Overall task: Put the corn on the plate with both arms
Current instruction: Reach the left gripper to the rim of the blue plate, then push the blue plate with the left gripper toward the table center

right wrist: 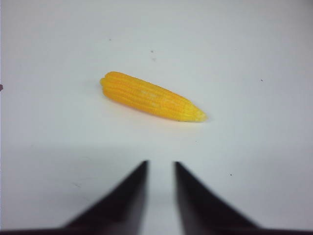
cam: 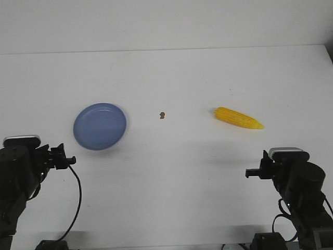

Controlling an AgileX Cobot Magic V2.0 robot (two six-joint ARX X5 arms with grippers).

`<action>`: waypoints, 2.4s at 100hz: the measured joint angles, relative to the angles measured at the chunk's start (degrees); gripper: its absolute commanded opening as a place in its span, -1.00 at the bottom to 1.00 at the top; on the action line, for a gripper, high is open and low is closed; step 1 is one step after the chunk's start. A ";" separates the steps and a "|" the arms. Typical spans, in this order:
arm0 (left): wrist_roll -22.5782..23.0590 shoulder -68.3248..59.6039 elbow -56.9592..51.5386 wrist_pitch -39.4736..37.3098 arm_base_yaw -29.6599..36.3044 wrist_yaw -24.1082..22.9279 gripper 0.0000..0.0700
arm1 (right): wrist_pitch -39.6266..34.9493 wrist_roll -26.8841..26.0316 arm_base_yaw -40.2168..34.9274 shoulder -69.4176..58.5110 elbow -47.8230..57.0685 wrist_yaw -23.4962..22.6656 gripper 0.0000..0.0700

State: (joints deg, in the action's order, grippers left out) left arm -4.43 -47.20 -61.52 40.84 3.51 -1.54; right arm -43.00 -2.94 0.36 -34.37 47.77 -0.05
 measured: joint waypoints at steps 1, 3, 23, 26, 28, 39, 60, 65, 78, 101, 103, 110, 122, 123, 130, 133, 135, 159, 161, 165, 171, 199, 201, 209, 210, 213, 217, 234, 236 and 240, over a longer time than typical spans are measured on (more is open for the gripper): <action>-0.02 0.00 0.00 0.02 -0.02 0.00 0.21 | 0.00 -0.04 0.00 0.00 0.00 0.00 0.22; -0.04 0.00 0.00 0.02 0.00 0.00 0.21 | 0.00 -0.09 0.00 0.00 0.00 0.00 0.24; -0.26 0.00 0.00 -0.04 0.00 0.00 0.21 | 0.00 -0.55 0.00 0.00 0.00 0.00 0.24; -0.28 -0.04 0.00 -0.20 0.00 0.00 0.20 | 0.02 -0.57 0.00 0.00 0.00 0.00 0.24; -0.35 -0.09 0.00 -0.37 0.00 0.00 0.20 | 0.07 -0.57 0.00 0.00 0.00 0.00 0.24; -0.70 -1.77 -0.07 -3.28 -0.07 0.00 0.21 | 0.66 -0.57 0.00 0.00 0.00 0.00 0.24; -2.91 -13.05 -5.42 -5.90 -3.45 0.15 0.20 | 1.55 -0.57 0.00 0.00 0.00 0.02 0.24; -3.30 -16.46 -7.13 -6.69 -4.28 0.13 0.20 | 1.73 -0.59 0.00 0.00 0.00 0.02 0.24; -4.13 -24.96 -10.88 -8.02 -6.12 1.09 0.20 | 1.70 -0.59 0.00 0.00 0.00 0.02 0.24; -4.61 -38.47 -12.66 -11.45 -8.28 7.98 0.20 | 1.75 -0.59 0.00 0.00 0.00 0.00 0.24; -4.63 -39.45 -12.63 -11.72 -8.35 8.02 0.21 | 1.75 -0.59 0.00 0.00 0.00 0.02 0.24; -4.72 -42.42 -12.63 -12.46 -8.57 8.20 0.20 | 1.75 -0.59 0.00 0.00 0.00 0.02 0.24; -4.72 -46.21 -12.63 -13.44 -8.94 8.20 0.20 | 1.75 -0.59 0.02 0.00 0.00 0.00 0.24; -4.74 -46.47 -12.63 -13.49 -8.96 8.20 0.20 | 1.75 -0.59 0.00 0.00 0.00 0.02 0.24; -4.72 -47.91 -12.63 -13.75 -9.03 8.17 0.20 | 1.75 -0.59 0.00 0.00 0.00 0.02 0.24; -4.74 -48.48 -12.63 -13.90 -9.03 8.20 0.20 | 1.77 -0.59 0.00 0.00 0.00 0.02 0.24; -4.74 -48.83 -12.63 -13.94 -9.03 8.20 0.21 | 1.77 -0.59 0.00 0.00 0.00 0.02 0.24; -4.74 -53.05 -12.63 -14.73 -9.03 8.20 0.21 | 2.10 -0.59 0.00 0.00 0.00 0.02 0.24; -4.74 -53.31 -12.63 -14.86 -9.03 8.20 0.20 | 2.10 -0.59 0.00 0.00 0.00 0.02 0.24; -4.74 -53.77 -12.63 -15.04 -9.03 8.20 0.21 | 2.10 -0.59 0.00 0.00 0.00 0.02 0.24; -4.74 -54.34 -12.66 -15.34 -9.03 8.20 0.21 | 2.10 -0.59 0.00 0.00 0.00 0.02 0.24; -4.74 -57.05 -12.66 -15.52 -9.03 8.33 0.16 | 2.10 -0.59 0.00 0.00 0.00 0.02 0.24; -4.72 -57.07 -12.66 -15.54 -9.03 8.33 0.14 | 2.10 -0.59 0.00 0.00 0.00 0.02 0.24; -4.72 -57.16 -12.68 -15.54 -9.03 8.35 -0.20 | 2.10 -0.59 0.00 0.00 0.00 0.02 0.24; -4.72 -57.18 -12.68 -15.56 -9.03 8.37 -0.27 | 2.10 -0.59 0.00 0.00 0.00 0.02 0.24; -4.70 -57.29 -12.70 -15.58 -9.03 8.37 -0.51 | 2.12 -0.59 0.00 0.00 0.00 0.02 0.24; -4.72 -57.46 -12.79 -15.61 -9.09 8.59 -0.85 | 2.10 -0.59 0.00 0.00 0.00 0.02 0.24; -5.20 -57.59 -13.05 -15.89 -9.14 11.52 -0.99 | 2.10 -0.59 0.00 0.00 0.00 0.02 0.24; -5.22 -57.59 -13.07 -16.04 -9.14 12.13 -0.98 | 2.12 -0.59 0.00 0.00 0.00 0.02 0.24; -5.33 -57.59 -13.07 -16.02 -9.25 13.11 -0.98 | 2.10 -0.59 0.00 0.00 0.00 0.02 0.24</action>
State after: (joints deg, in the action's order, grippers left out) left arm -9.76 -104.79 -74.59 24.82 -5.74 11.57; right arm -40.91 -3.53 0.36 -34.37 47.77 -0.03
